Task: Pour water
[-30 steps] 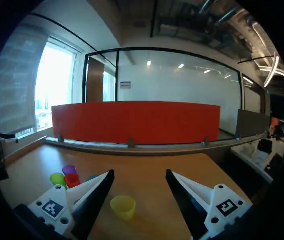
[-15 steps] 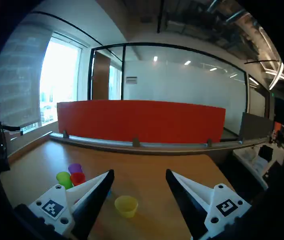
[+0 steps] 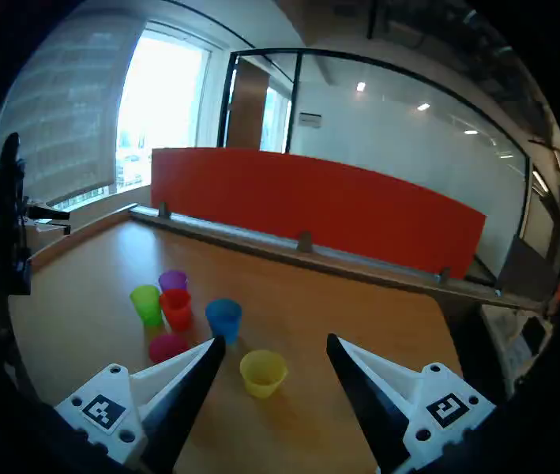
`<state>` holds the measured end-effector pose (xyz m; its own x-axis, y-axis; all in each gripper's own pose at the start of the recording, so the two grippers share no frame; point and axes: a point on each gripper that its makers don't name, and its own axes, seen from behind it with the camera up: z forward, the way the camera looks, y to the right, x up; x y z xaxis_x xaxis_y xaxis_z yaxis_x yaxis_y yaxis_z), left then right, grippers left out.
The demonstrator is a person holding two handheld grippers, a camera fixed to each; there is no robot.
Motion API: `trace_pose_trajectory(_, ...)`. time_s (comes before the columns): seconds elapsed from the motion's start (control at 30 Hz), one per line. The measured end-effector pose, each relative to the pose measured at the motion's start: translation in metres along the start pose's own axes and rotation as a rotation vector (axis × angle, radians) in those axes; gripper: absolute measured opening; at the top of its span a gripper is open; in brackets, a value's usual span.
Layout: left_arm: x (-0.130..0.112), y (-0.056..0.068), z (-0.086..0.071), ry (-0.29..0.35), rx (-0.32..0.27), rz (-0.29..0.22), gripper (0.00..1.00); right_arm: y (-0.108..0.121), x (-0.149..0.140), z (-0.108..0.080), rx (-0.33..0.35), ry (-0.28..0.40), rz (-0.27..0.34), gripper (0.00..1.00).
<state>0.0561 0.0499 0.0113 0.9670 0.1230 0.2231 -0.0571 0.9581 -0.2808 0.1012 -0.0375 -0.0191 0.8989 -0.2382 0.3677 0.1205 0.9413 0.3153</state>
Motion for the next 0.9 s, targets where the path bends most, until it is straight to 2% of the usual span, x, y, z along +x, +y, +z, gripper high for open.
trace_pose_trajectory(0.27,-0.024,0.023,0.007,-0.077,-0.105,0.036,0.92,-0.02,-0.009,0.005,0.099,-0.072,-0.062,1.0)
trace_pose_trajectory(0.6,-0.047,0.033,0.021,-0.117,-0.14,0.038,0.92,-0.031,-0.005,0.021,0.148,-0.095,-0.089,1.0)
trace_pose_trajectory(0.9,-0.074,0.042,0.051,-0.164,-0.175,0.085,0.92,-0.042,-0.002,0.037,0.171,-0.106,-0.103,1.0)
